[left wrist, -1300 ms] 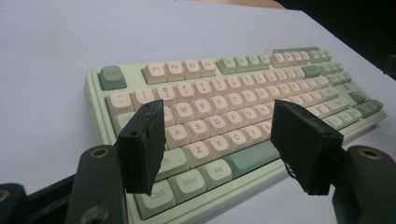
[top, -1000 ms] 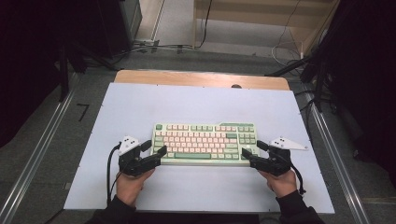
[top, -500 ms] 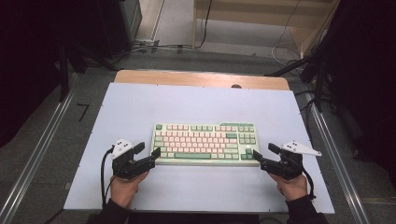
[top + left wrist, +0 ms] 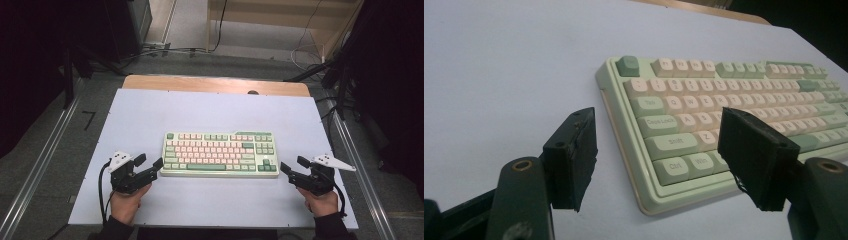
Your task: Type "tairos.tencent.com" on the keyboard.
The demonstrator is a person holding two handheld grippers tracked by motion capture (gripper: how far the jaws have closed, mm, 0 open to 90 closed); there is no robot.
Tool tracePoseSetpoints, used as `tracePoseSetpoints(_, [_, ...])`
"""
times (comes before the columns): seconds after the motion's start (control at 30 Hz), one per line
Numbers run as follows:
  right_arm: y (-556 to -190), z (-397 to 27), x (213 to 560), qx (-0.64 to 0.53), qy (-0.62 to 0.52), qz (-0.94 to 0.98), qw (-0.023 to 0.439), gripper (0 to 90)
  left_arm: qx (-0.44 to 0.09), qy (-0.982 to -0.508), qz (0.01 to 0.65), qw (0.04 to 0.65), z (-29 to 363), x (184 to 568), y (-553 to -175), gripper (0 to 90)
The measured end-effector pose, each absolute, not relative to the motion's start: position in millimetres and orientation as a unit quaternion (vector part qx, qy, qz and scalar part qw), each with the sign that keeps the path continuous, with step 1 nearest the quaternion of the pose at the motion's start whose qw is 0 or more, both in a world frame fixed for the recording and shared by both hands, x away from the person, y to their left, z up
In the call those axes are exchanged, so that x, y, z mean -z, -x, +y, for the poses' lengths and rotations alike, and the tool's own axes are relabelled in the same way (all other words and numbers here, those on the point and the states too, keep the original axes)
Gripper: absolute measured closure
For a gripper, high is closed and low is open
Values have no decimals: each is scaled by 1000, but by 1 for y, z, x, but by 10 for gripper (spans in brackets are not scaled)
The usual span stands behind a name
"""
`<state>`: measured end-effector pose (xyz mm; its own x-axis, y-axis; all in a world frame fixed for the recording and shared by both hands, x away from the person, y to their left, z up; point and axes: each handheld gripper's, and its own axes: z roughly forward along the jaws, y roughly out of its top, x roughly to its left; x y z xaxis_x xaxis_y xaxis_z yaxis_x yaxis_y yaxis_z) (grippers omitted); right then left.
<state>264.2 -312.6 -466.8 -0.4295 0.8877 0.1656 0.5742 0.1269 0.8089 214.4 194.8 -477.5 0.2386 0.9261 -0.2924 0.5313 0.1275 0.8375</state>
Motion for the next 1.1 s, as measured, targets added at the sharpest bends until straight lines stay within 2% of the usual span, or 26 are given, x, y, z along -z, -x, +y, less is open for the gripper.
tracePoseSetpoints(0.9, [-254,-355,472,-410,-559,693,199,241,-196,-601,625,459,224,490,-212,322])
tracePoseSetpoints(1.1, [-252,-364,472,-402,-576,680,209,201,-206,-600,631,446,230,494,-211,321])
